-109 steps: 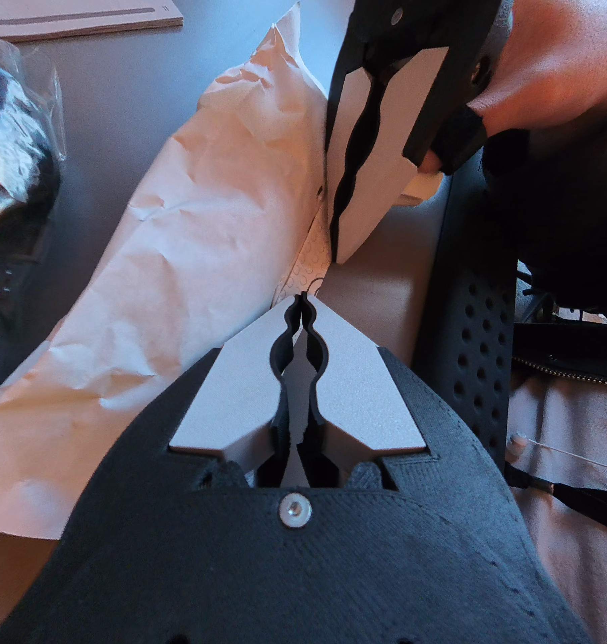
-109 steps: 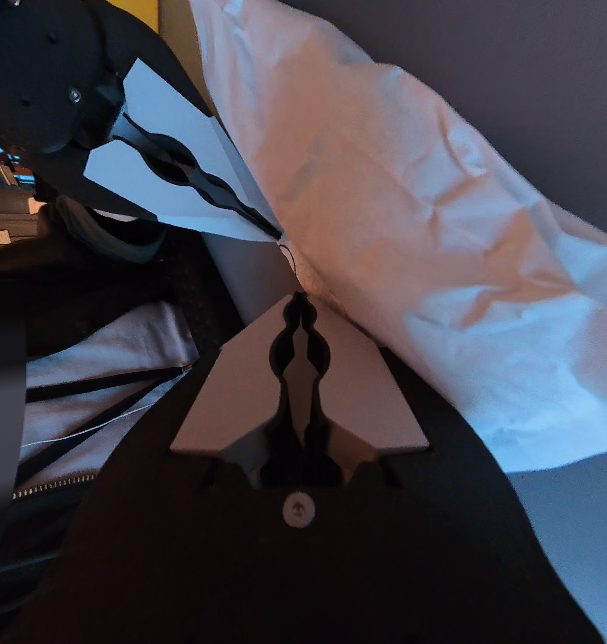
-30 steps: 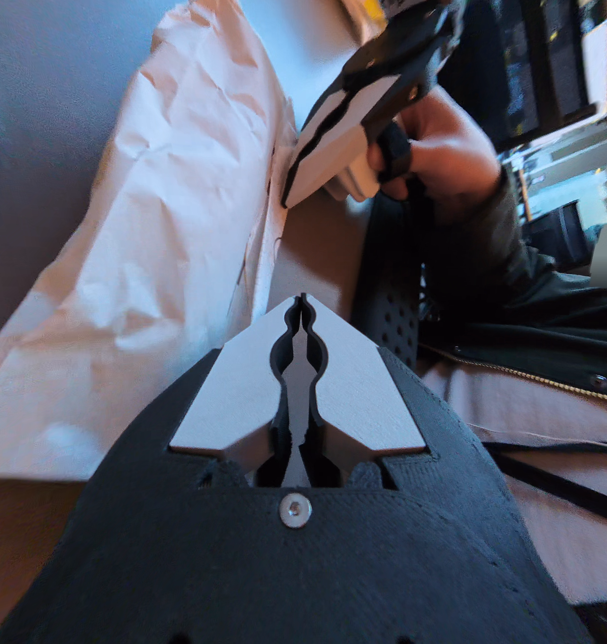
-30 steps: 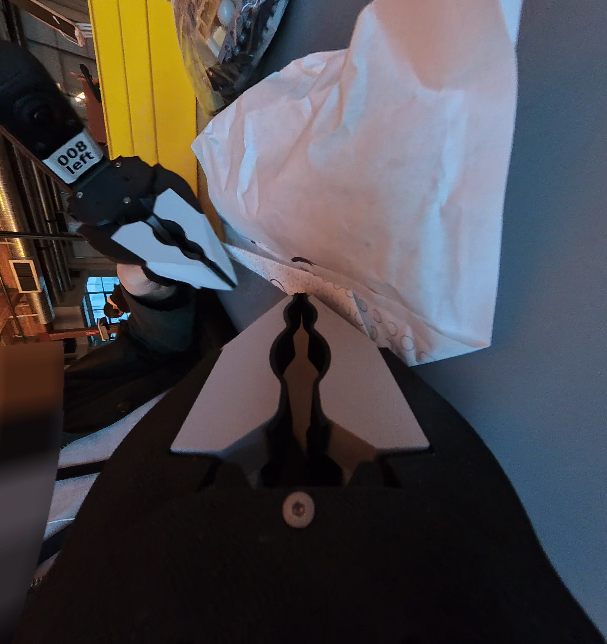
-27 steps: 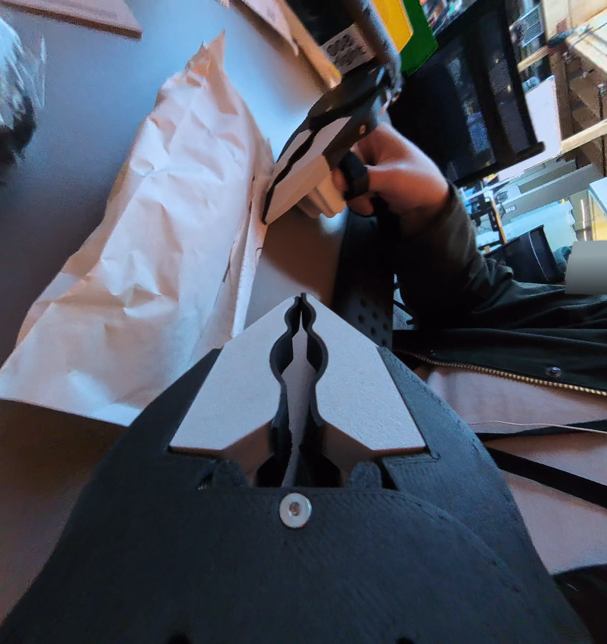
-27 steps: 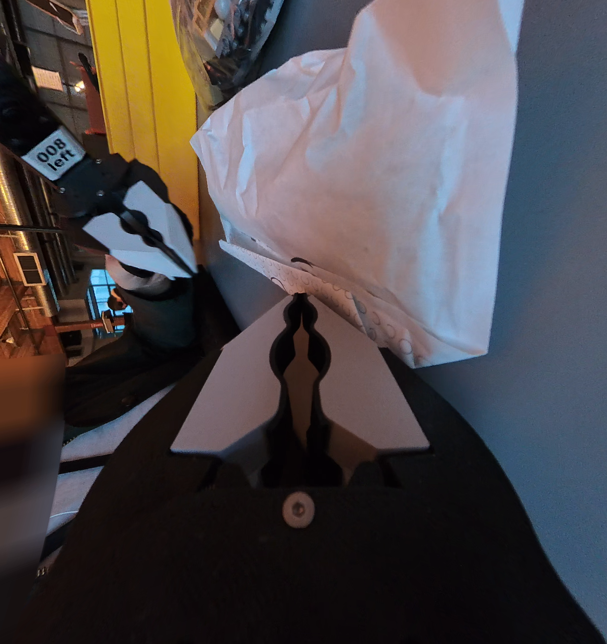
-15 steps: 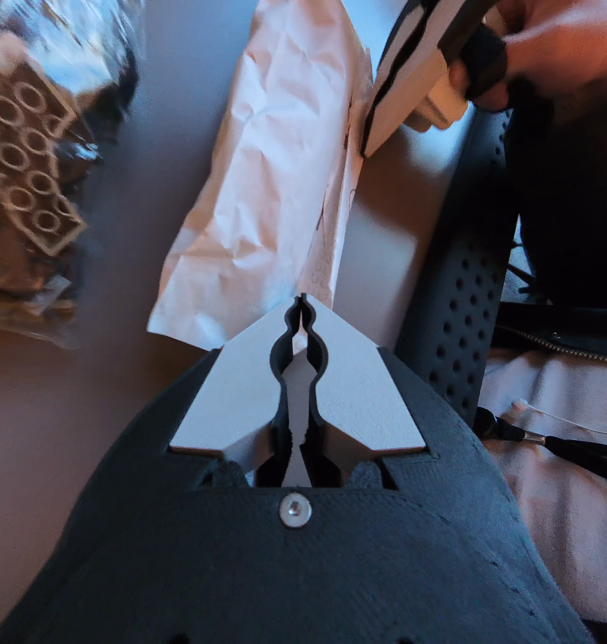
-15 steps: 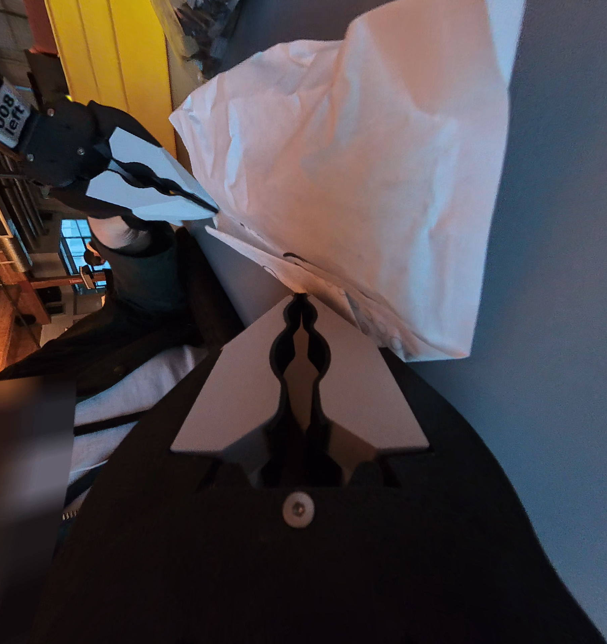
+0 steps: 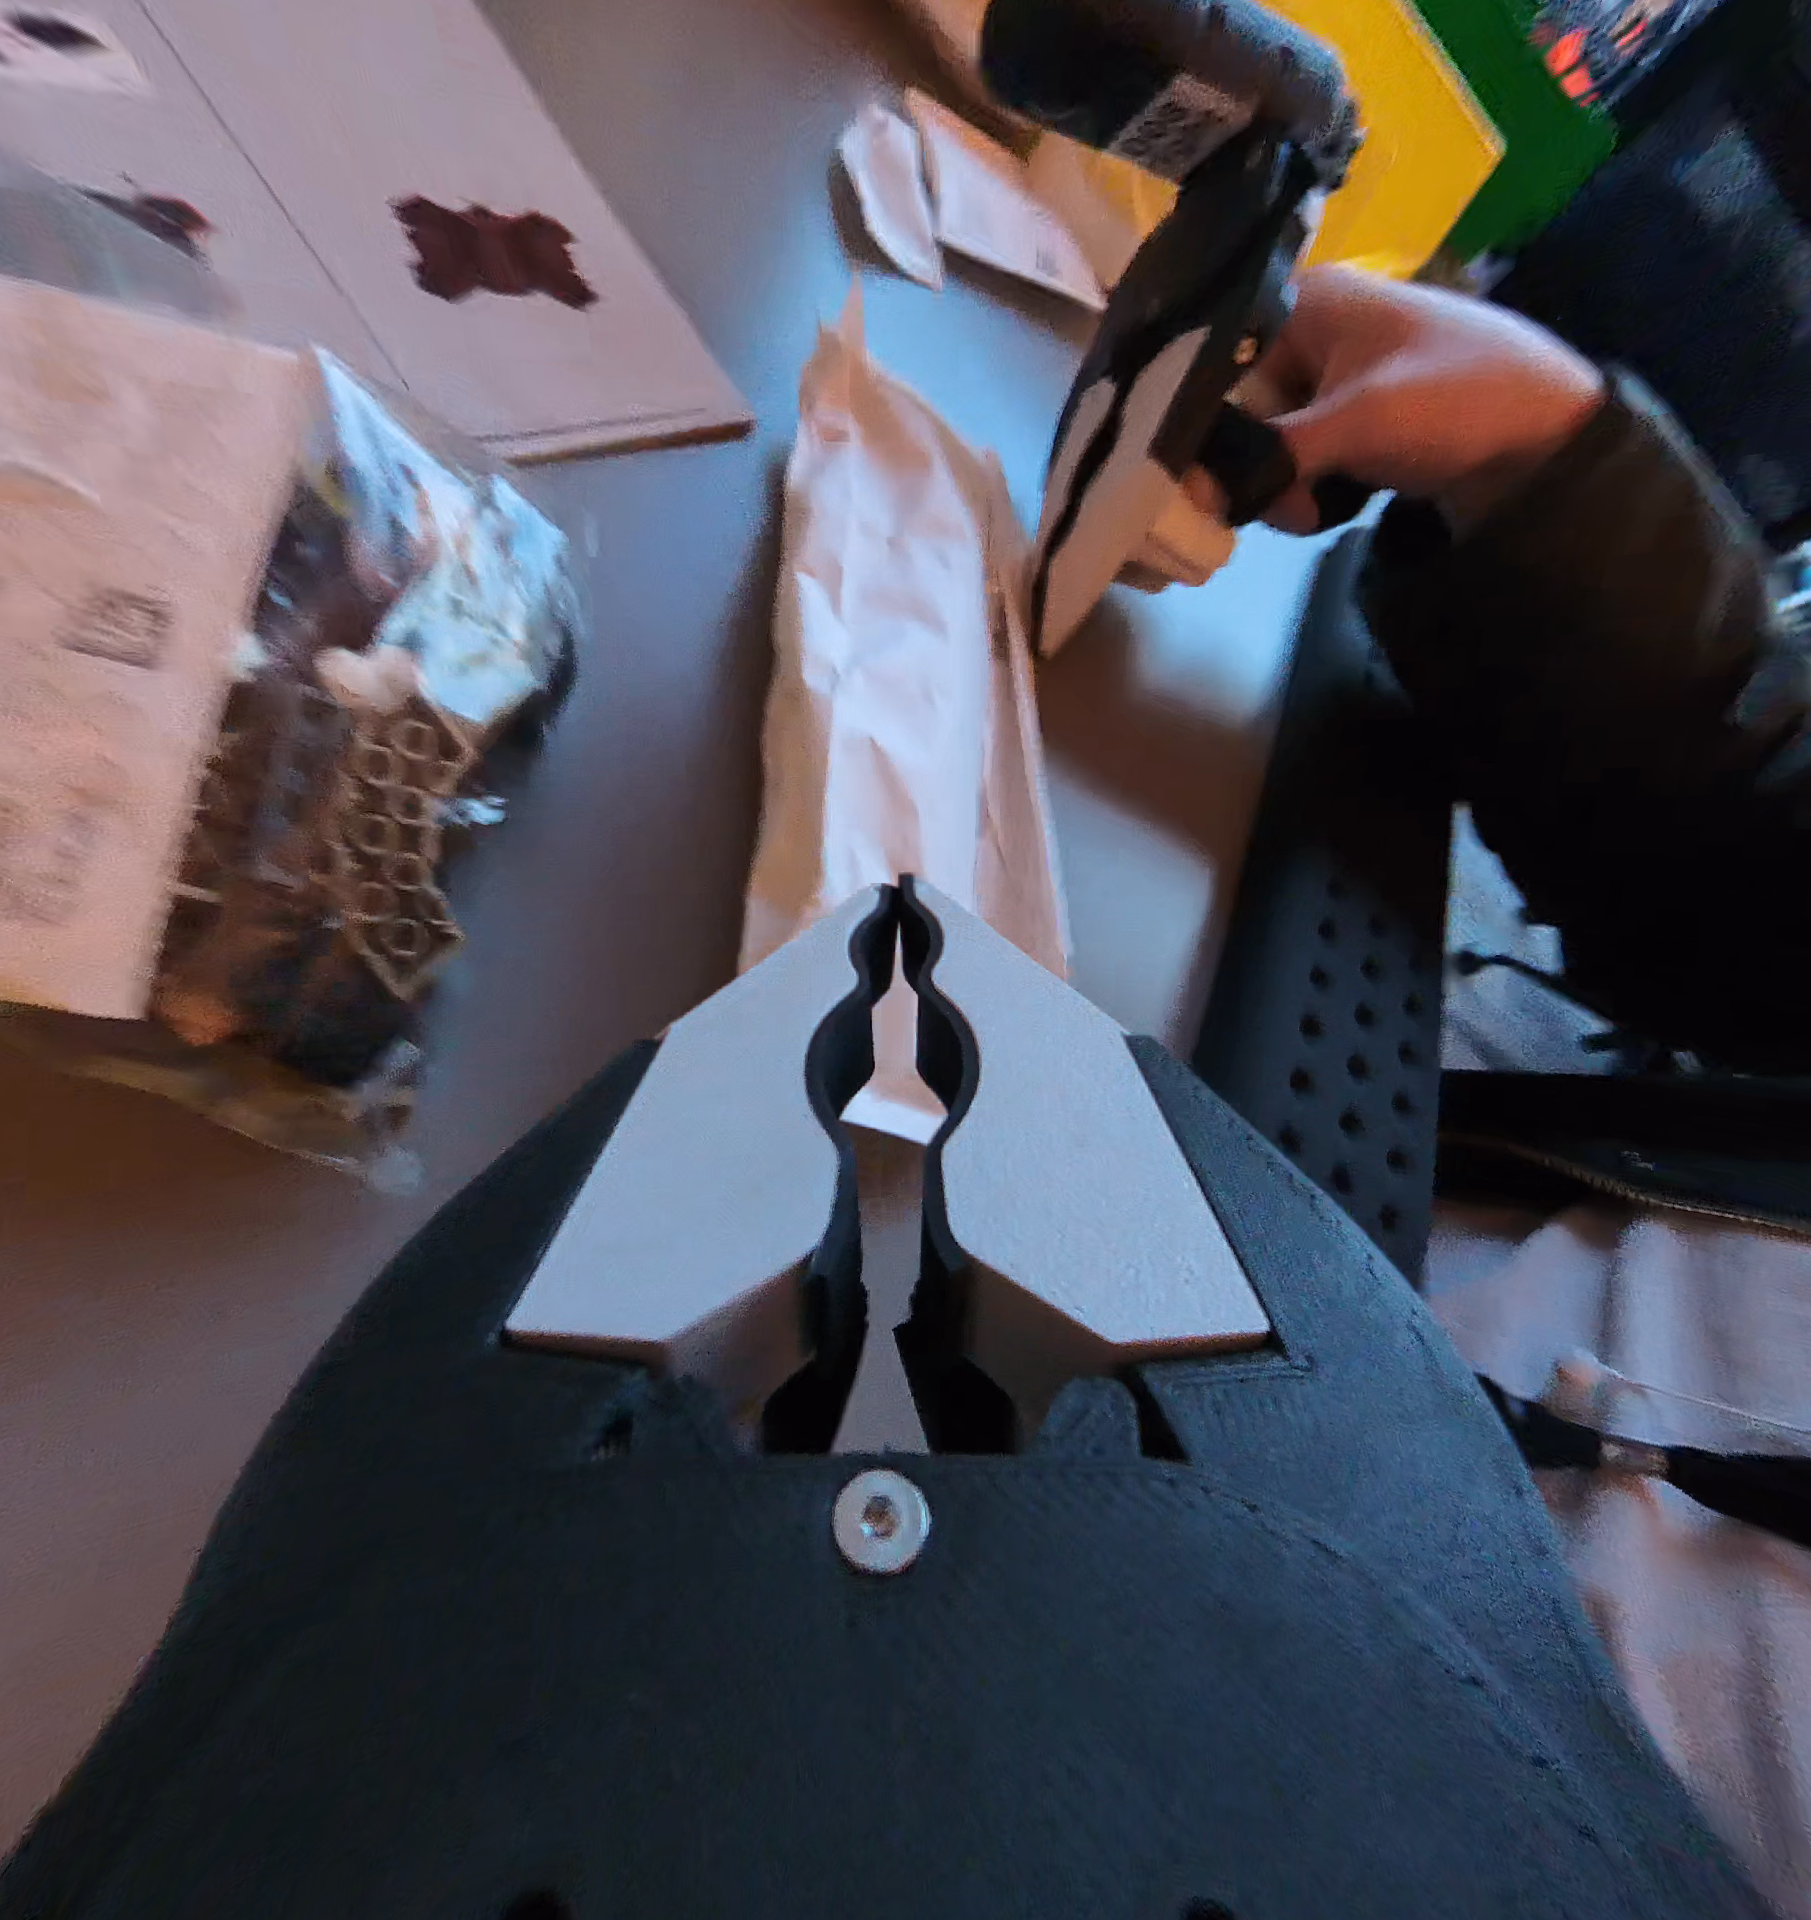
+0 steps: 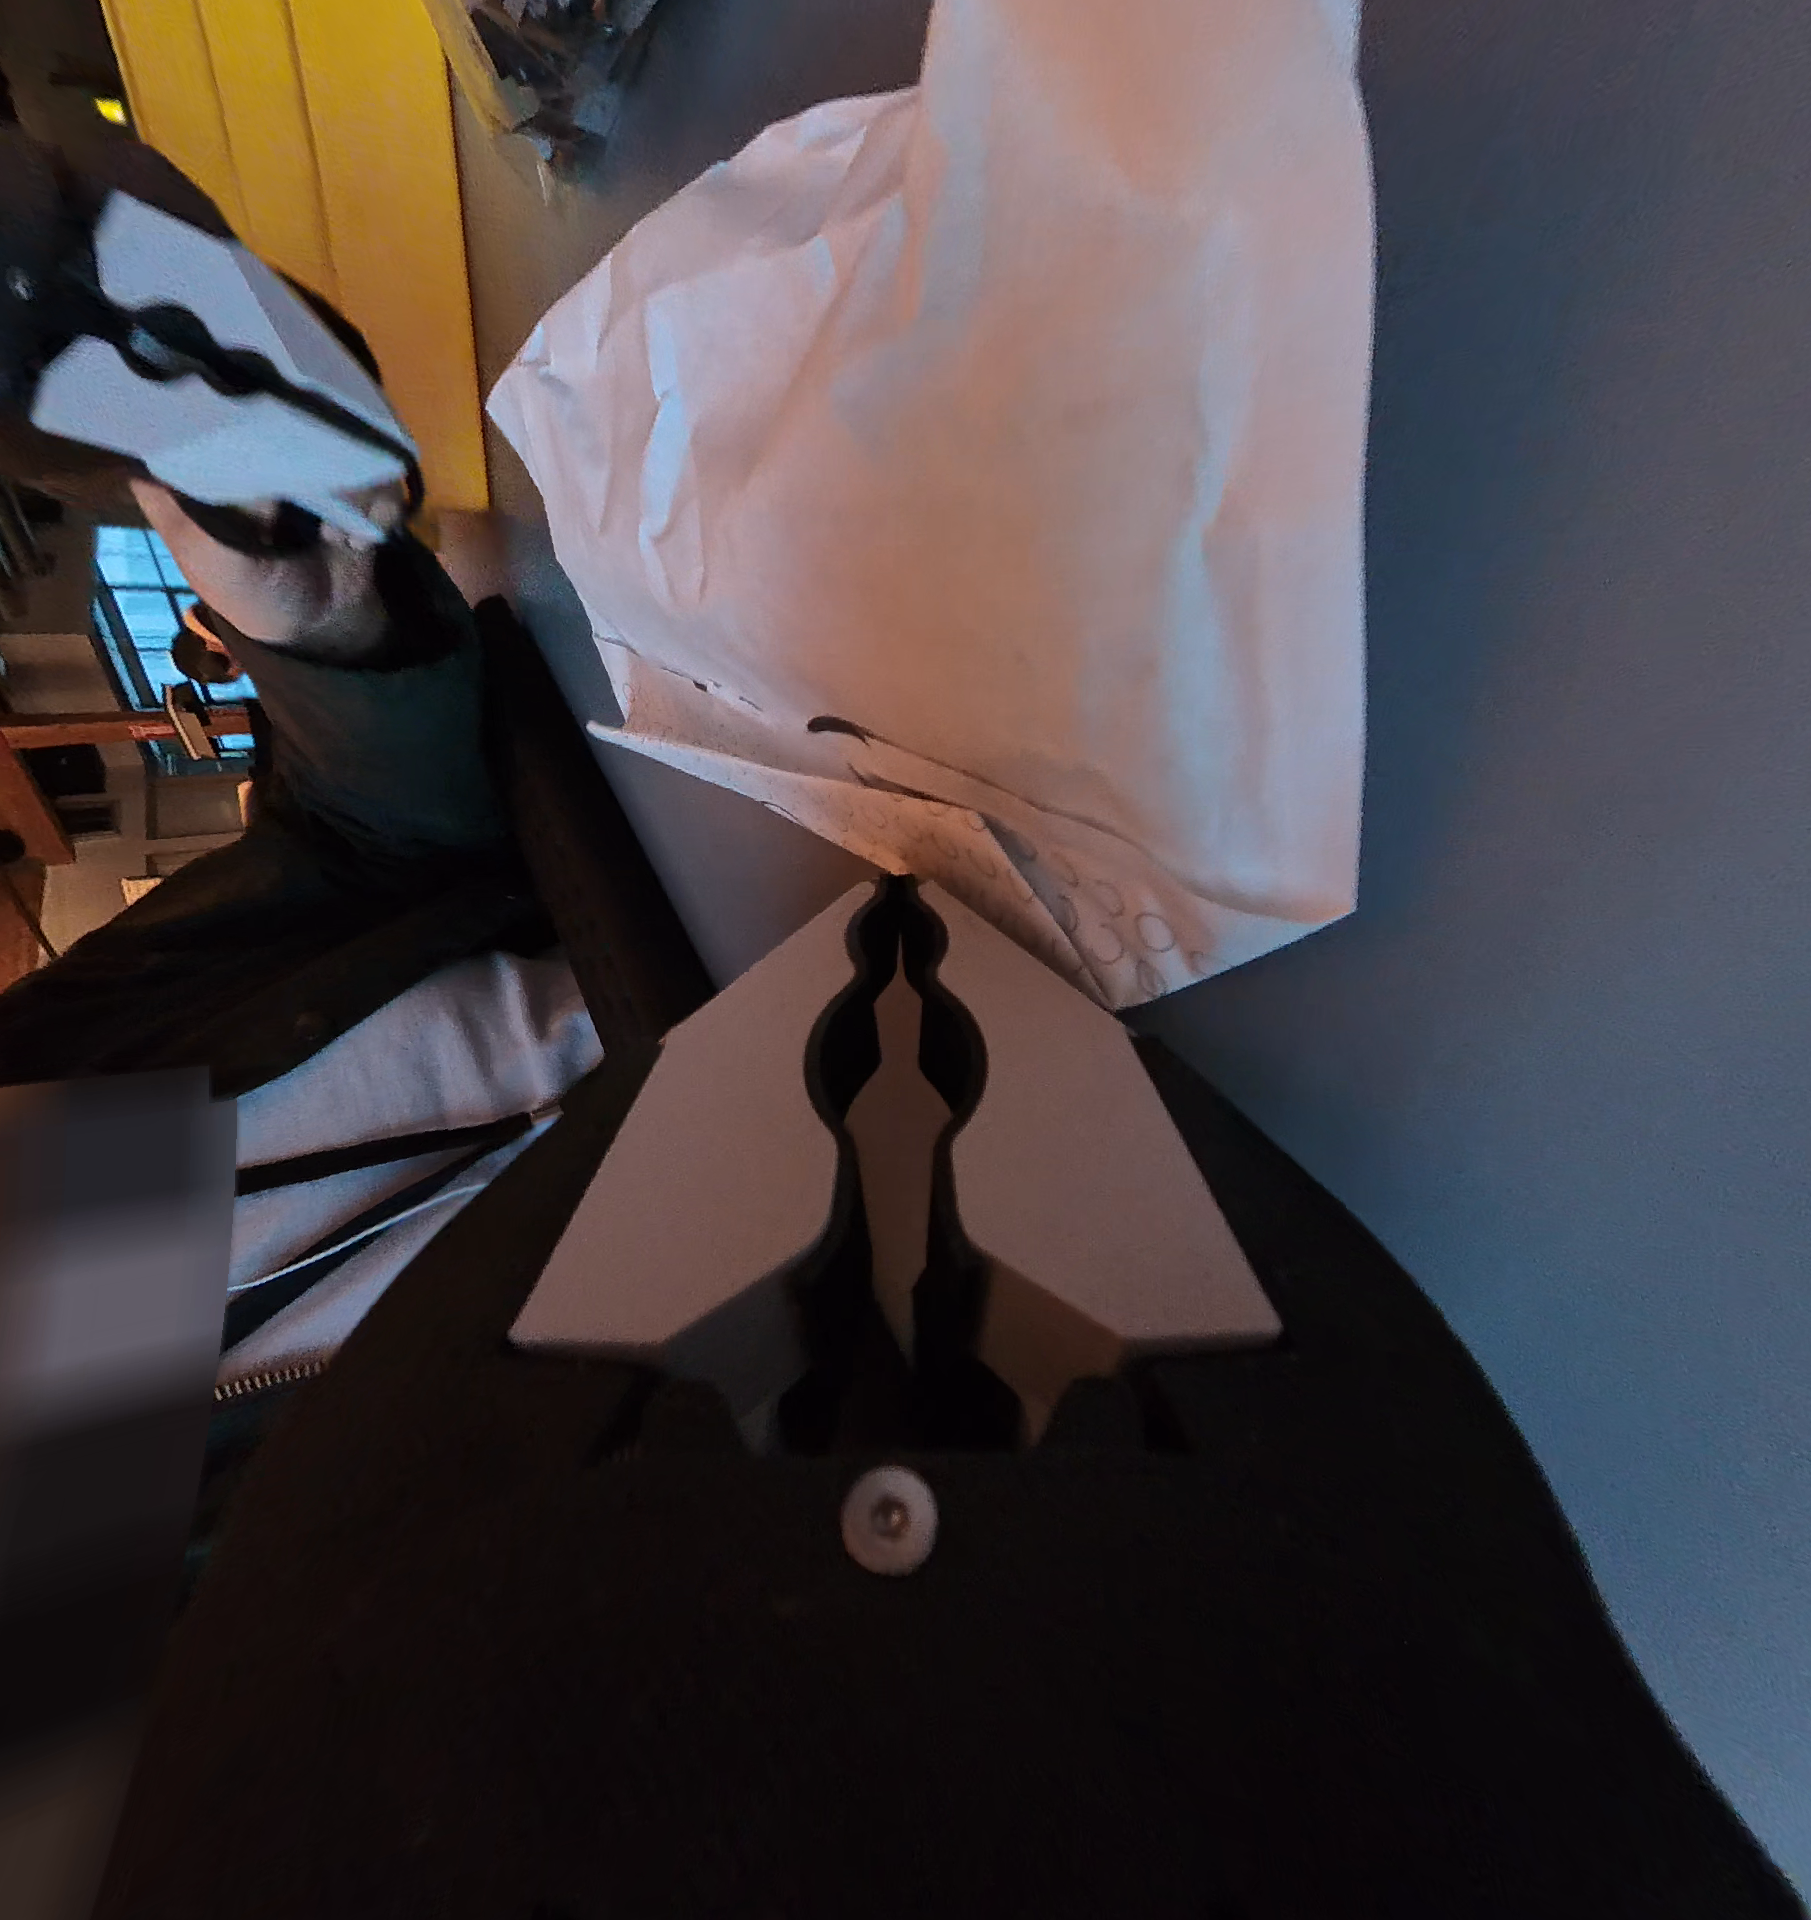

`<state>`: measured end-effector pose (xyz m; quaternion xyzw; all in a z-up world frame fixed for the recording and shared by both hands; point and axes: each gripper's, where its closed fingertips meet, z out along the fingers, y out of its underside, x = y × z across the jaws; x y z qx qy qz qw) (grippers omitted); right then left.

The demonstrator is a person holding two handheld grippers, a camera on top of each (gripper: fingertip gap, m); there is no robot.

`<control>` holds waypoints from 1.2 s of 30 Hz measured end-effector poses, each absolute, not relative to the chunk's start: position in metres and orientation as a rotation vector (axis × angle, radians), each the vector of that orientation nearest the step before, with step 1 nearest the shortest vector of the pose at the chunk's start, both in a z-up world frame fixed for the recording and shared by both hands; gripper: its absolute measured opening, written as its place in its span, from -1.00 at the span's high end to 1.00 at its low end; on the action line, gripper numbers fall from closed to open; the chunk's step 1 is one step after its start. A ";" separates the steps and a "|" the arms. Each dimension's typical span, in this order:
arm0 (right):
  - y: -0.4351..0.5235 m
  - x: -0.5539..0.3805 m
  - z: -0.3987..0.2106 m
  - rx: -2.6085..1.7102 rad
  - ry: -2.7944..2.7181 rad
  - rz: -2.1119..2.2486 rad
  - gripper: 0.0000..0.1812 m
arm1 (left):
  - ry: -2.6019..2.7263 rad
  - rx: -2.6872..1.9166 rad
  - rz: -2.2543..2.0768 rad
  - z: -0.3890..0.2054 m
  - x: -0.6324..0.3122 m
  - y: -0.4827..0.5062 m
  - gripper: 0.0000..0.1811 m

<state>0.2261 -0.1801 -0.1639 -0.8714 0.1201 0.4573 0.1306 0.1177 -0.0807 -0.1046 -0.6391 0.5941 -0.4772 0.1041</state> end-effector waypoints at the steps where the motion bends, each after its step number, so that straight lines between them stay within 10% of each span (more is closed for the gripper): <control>1: -0.182 0.227 -0.165 -2.547 0.319 1.325 1.00 | 1.770 -1.883 -1.339 -0.108 0.119 -0.074 1.00; 36: -0.143 0.232 -0.144 -2.319 0.169 1.030 1.00 | 1.945 -2.273 -1.784 -0.153 0.143 -0.215 1.00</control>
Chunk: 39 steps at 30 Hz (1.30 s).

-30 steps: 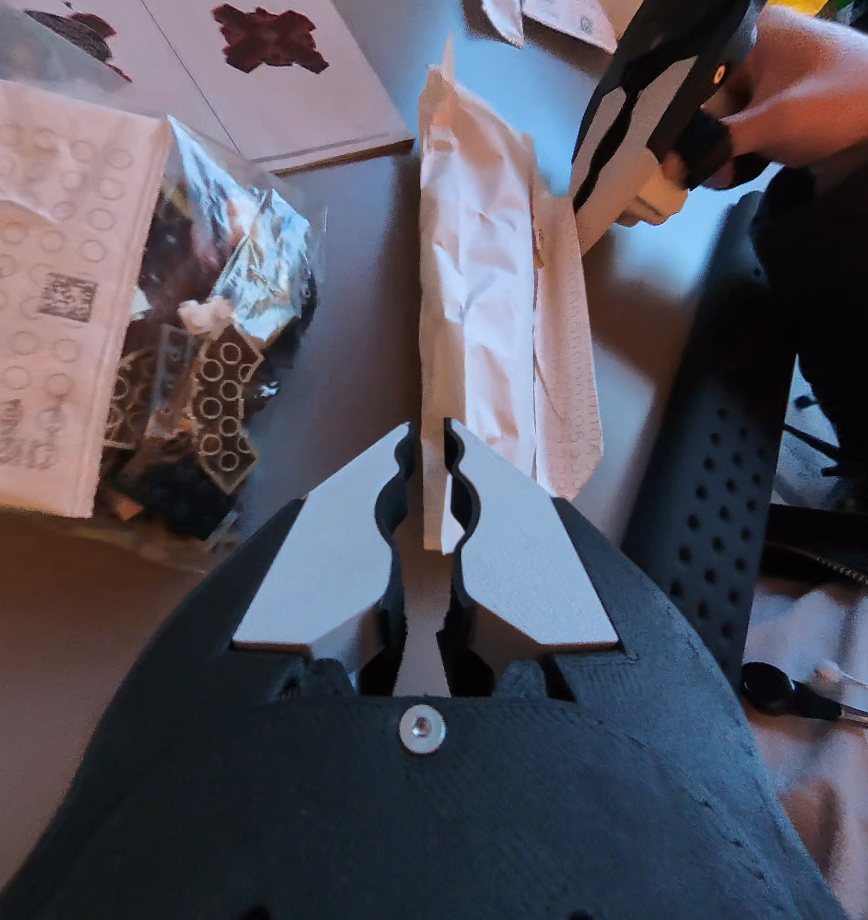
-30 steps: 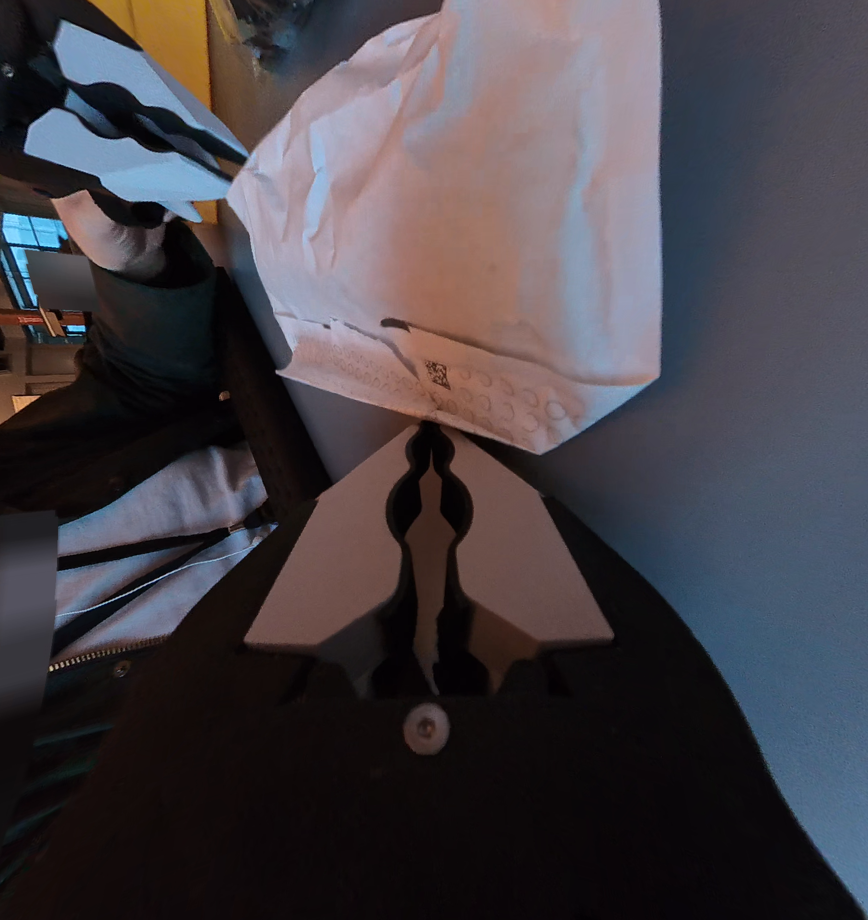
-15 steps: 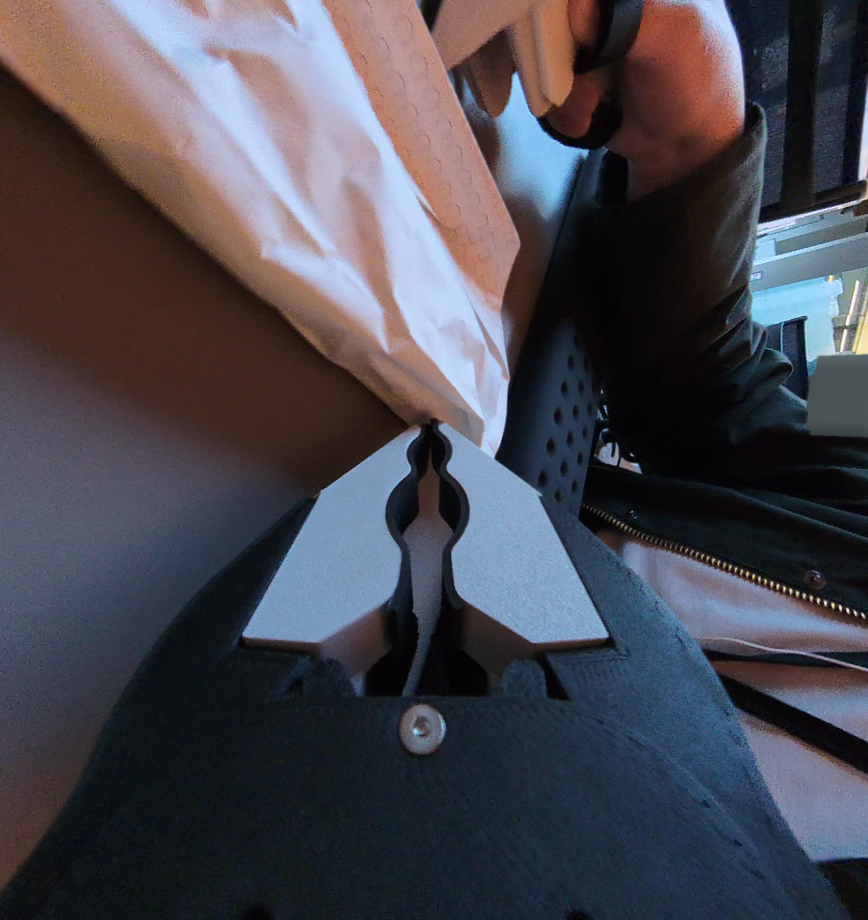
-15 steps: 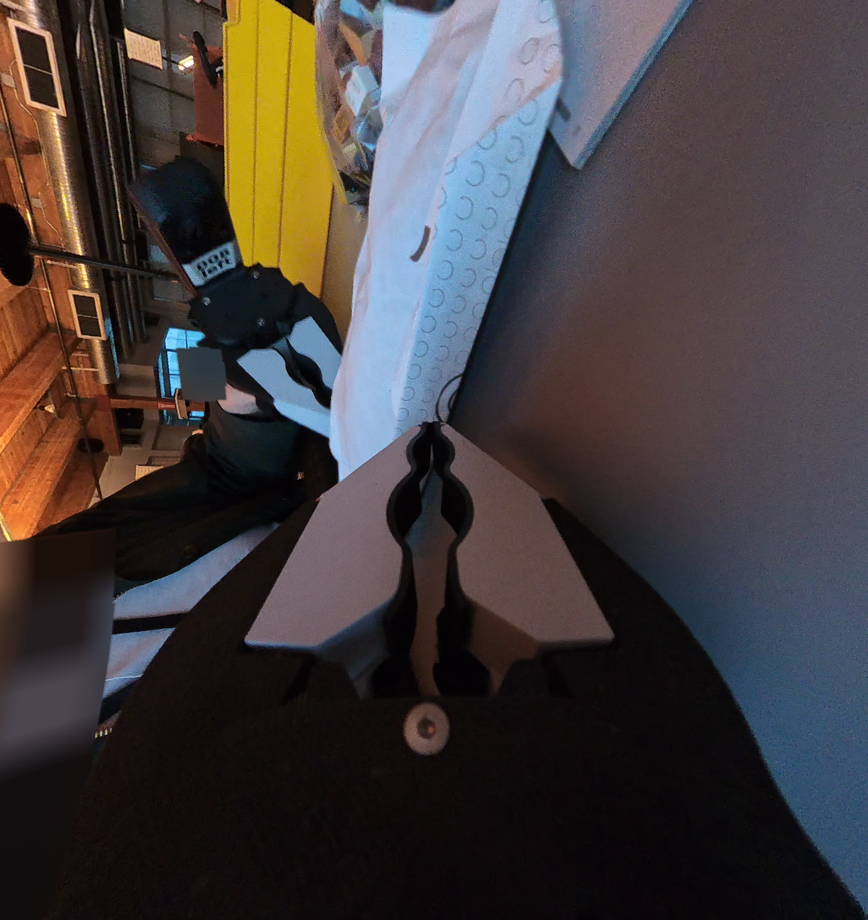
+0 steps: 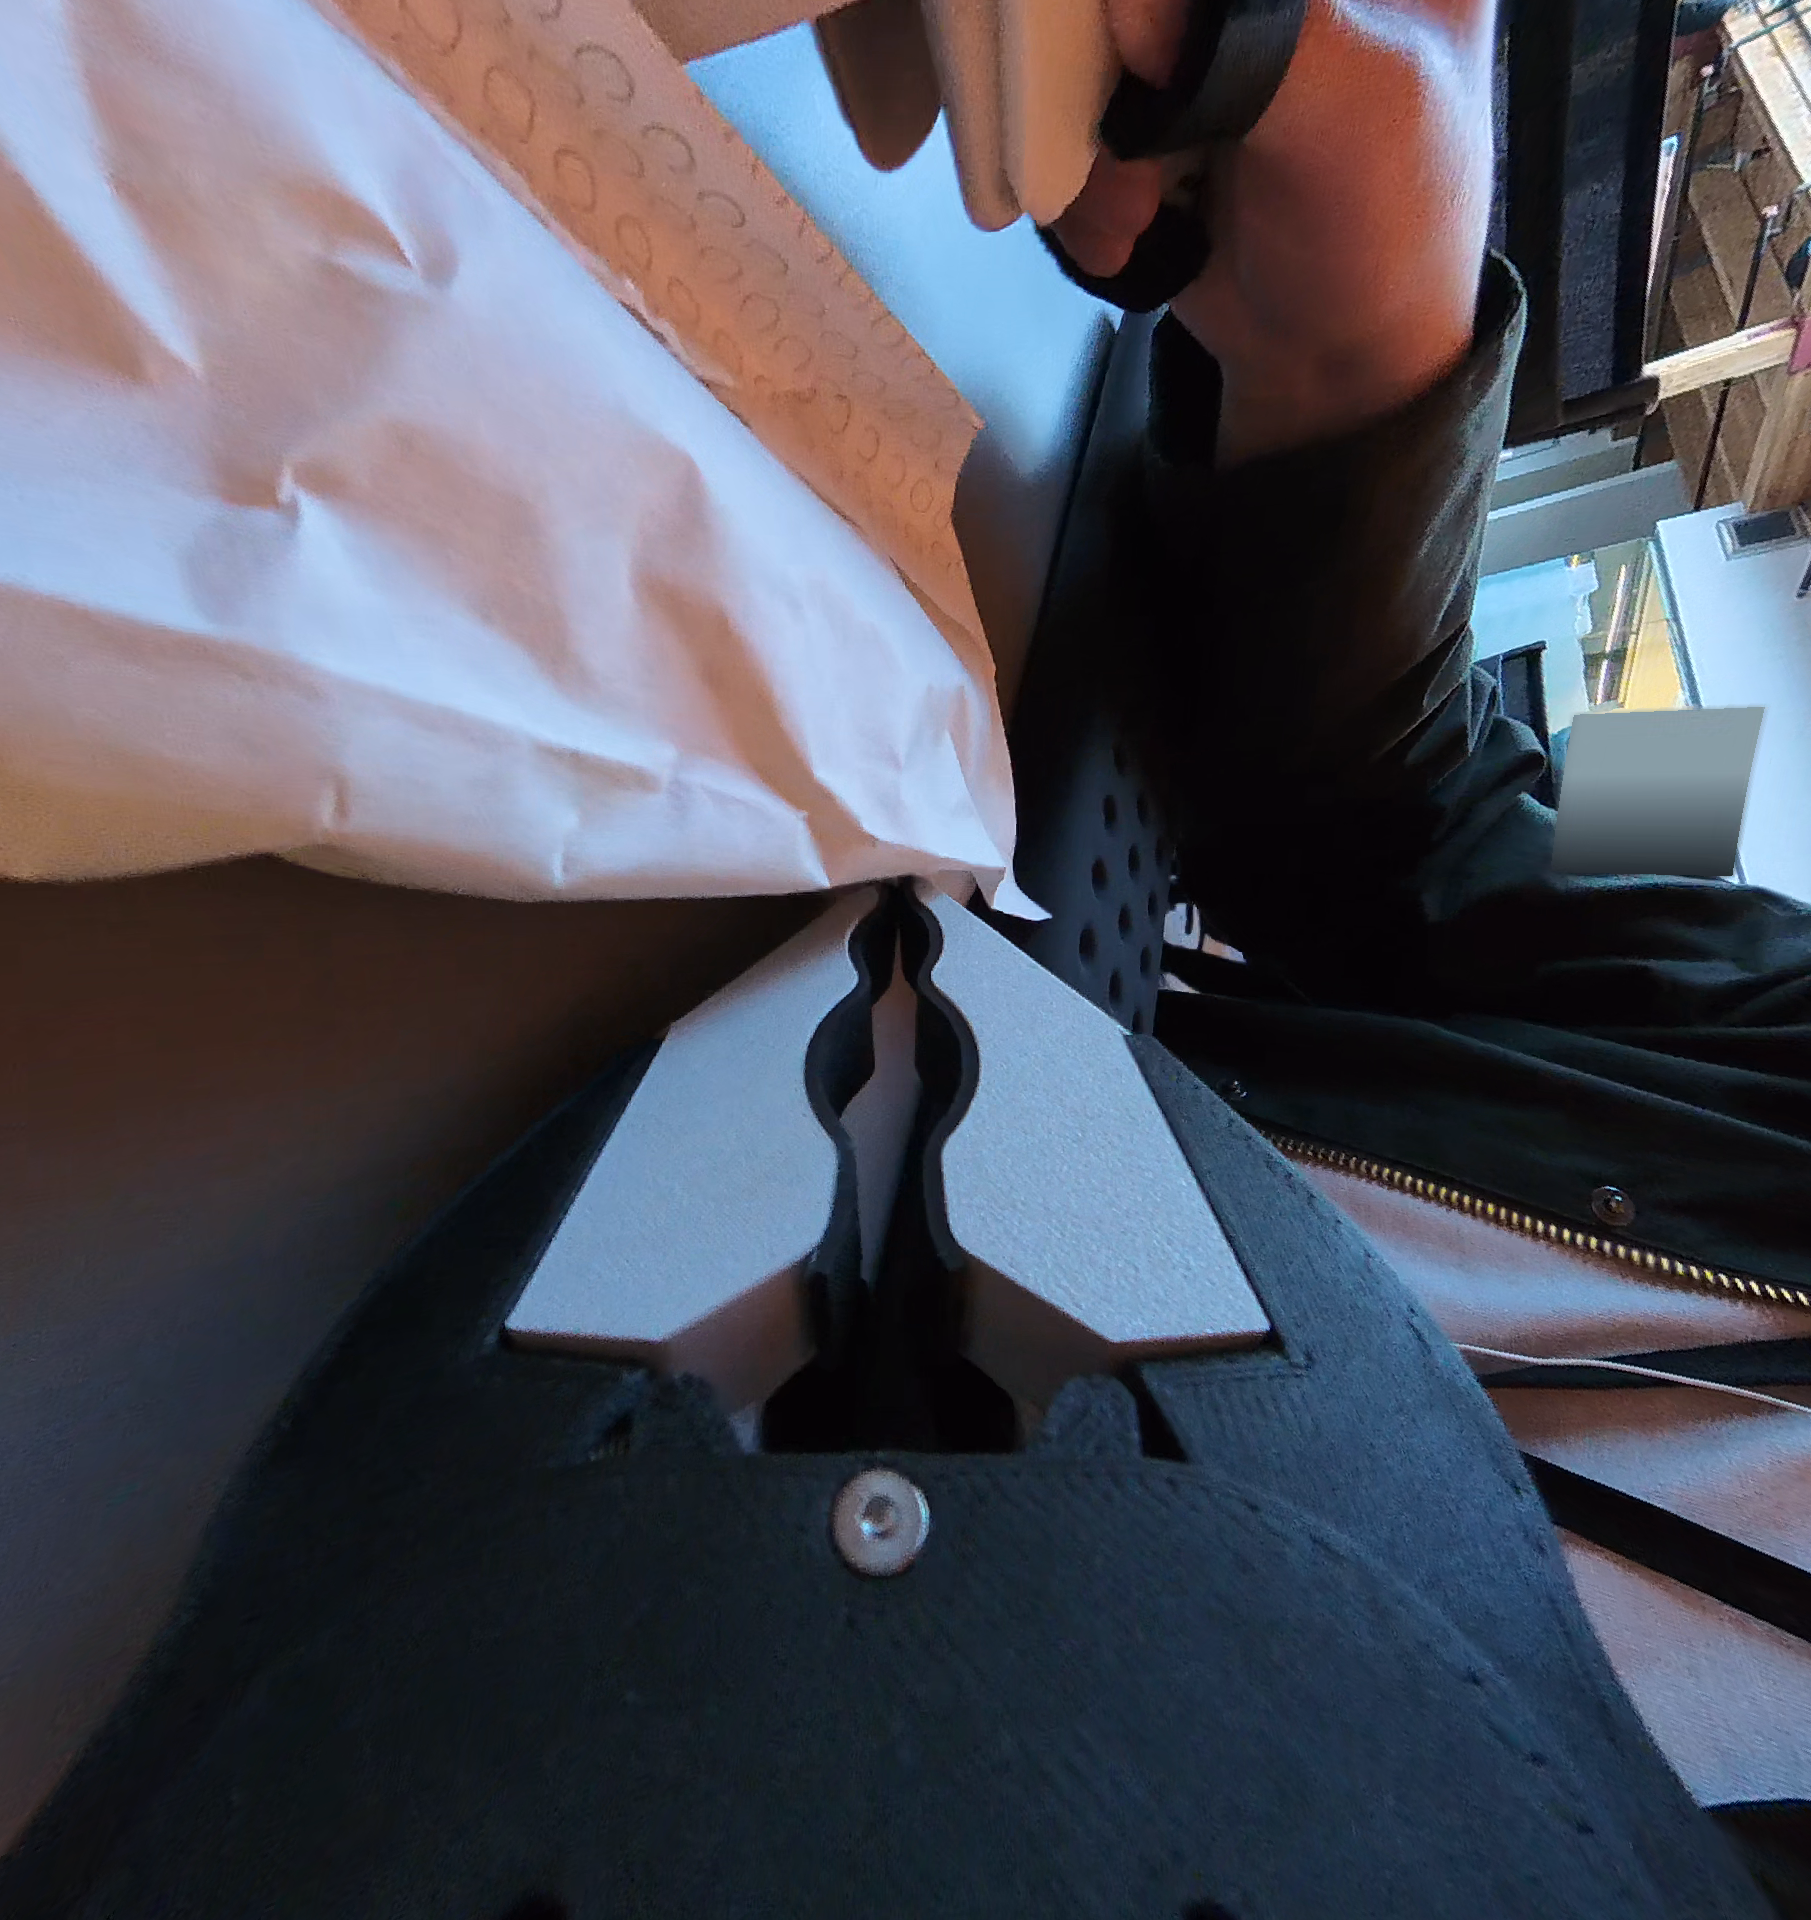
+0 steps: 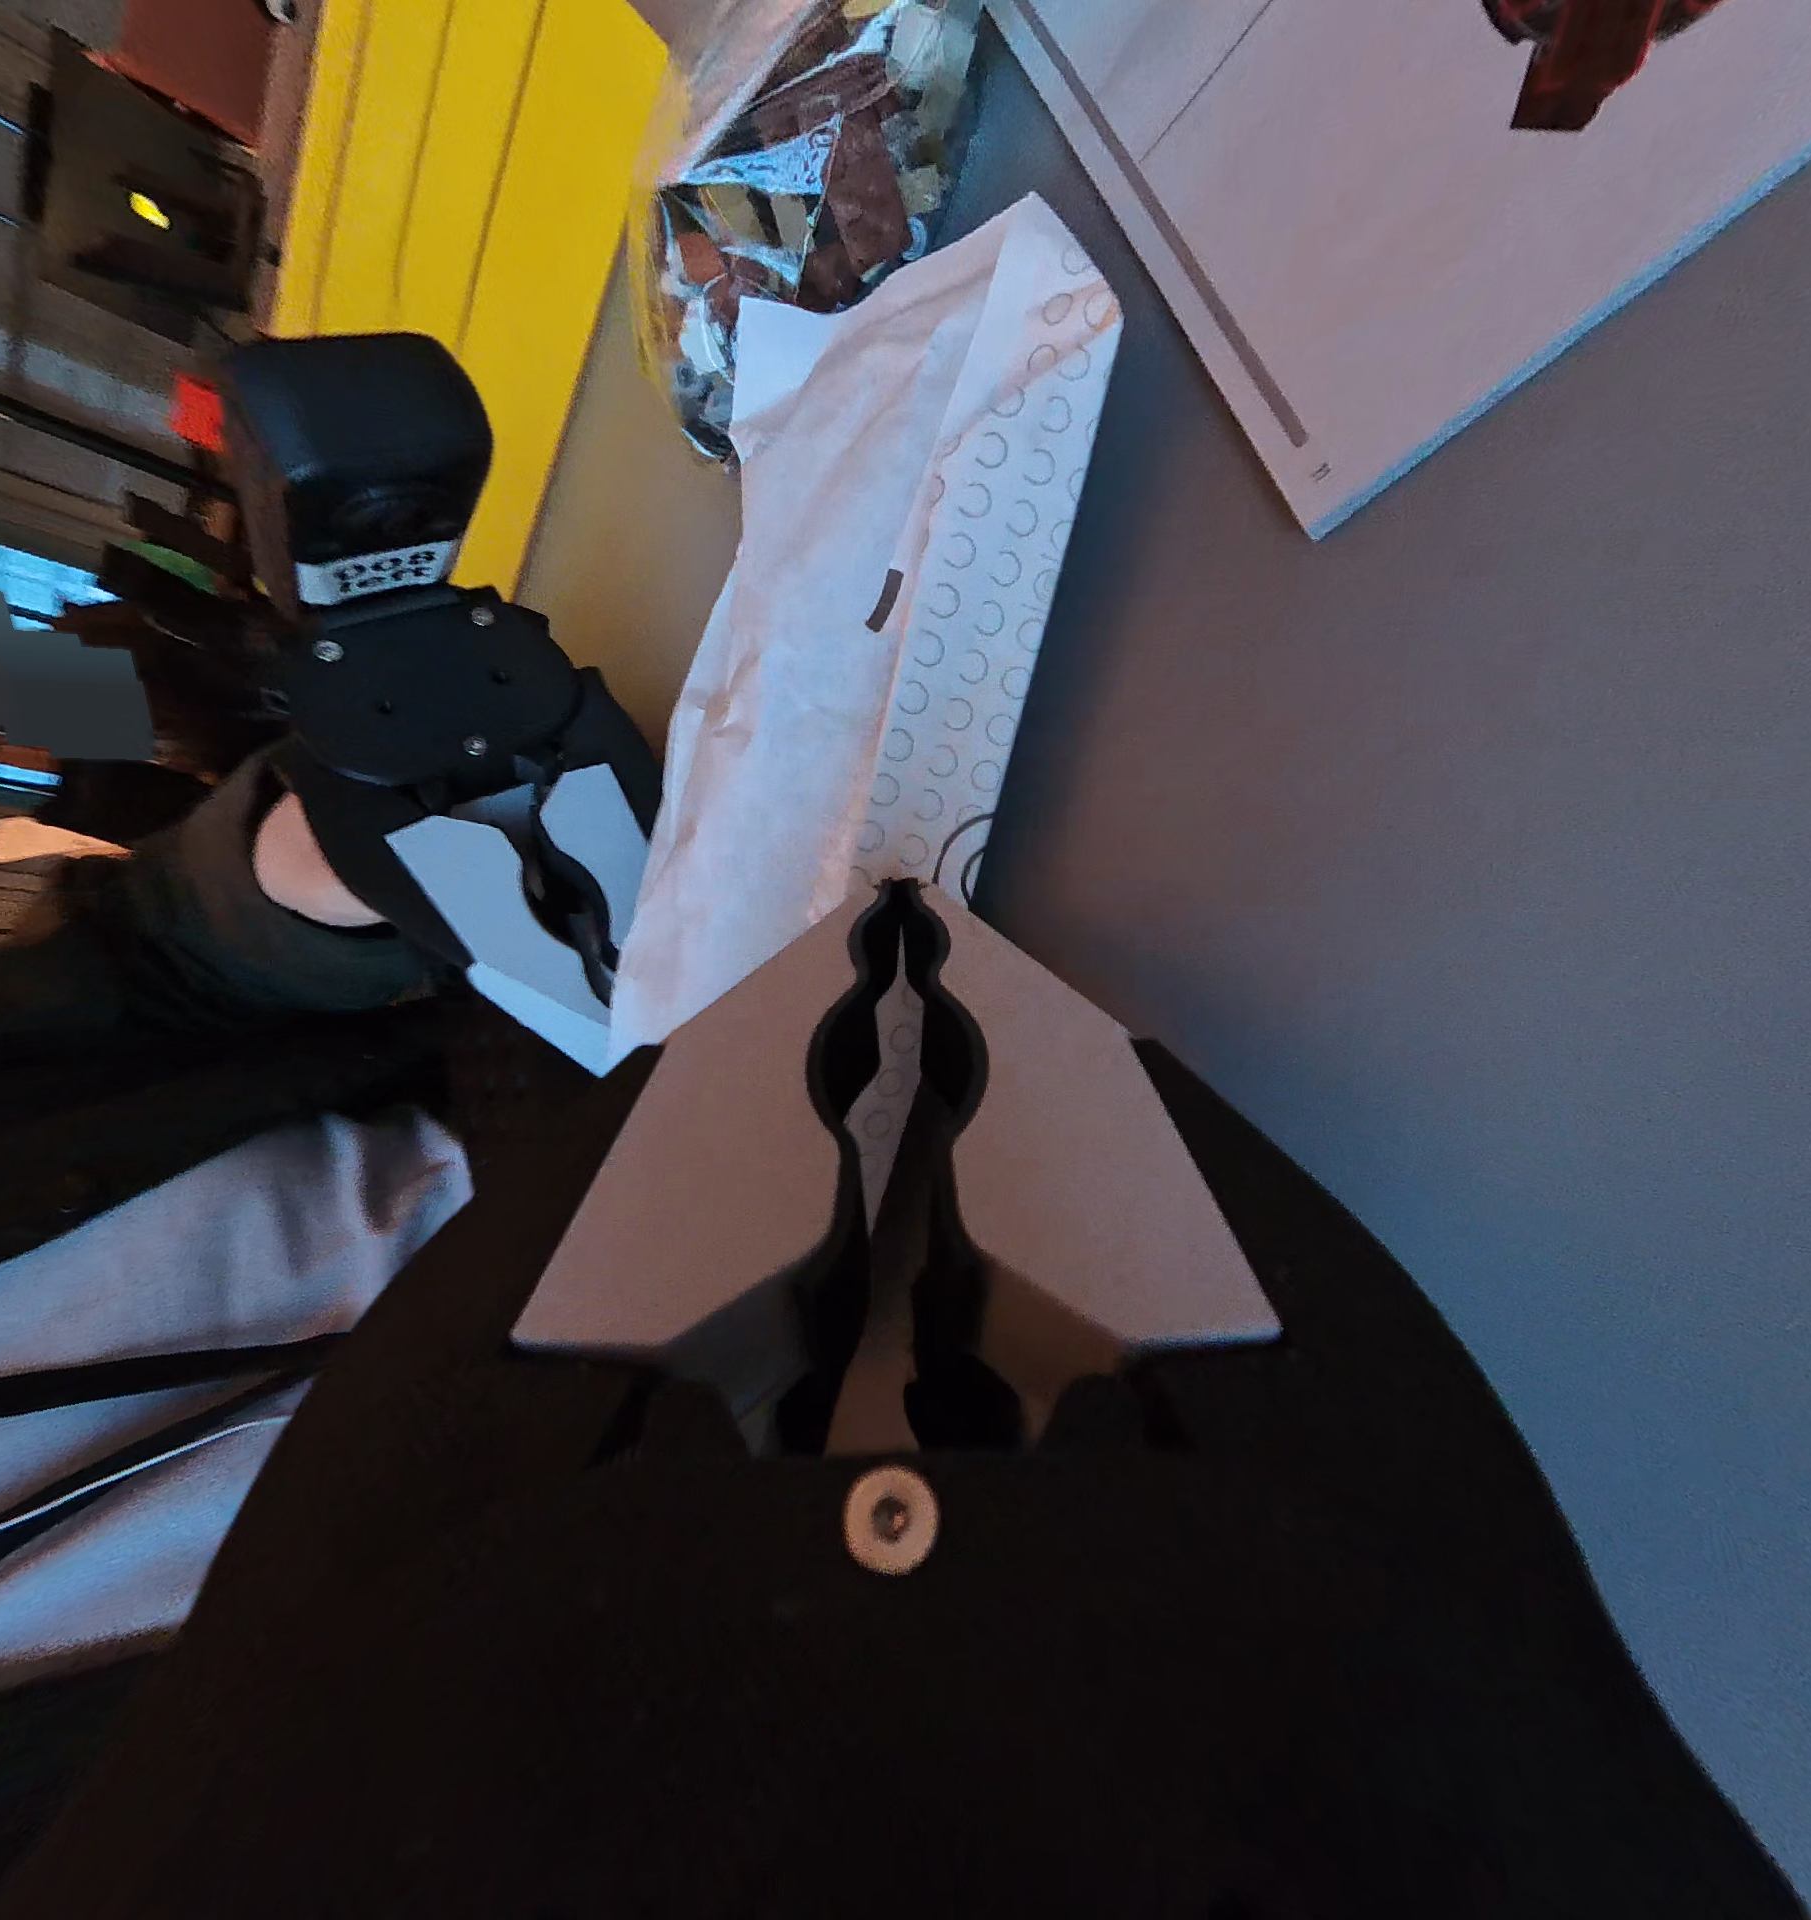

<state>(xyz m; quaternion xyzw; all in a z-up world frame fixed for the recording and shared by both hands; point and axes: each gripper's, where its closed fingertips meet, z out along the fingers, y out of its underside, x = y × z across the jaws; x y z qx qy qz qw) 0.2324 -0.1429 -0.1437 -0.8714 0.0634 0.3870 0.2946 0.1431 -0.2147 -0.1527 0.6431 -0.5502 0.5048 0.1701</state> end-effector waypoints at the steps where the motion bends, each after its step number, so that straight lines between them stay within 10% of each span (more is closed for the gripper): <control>1: -0.143 0.233 -0.146 -2.340 0.144 0.973 1.00 | -1.559 1.832 1.438 -0.151 0.141 -0.214 1.00; 10: -0.146 0.232 -0.147 -2.356 0.090 0.878 1.00 | -1.970 1.902 1.497 -0.085 0.133 -0.158 0.96; 17: -0.146 0.233 -0.147 -2.328 0.131 0.927 1.00 | -3.216 1.337 0.663 -0.103 0.227 -0.095 0.62; 31: -0.149 0.234 -0.144 -2.283 0.169 0.977 1.00 | -3.287 0.577 0.341 -0.156 0.245 -0.108 0.95; 39: -0.168 0.235 -0.141 -2.253 0.325 1.044 0.67 | -3.363 0.515 0.370 -0.158 0.247 -0.105 0.99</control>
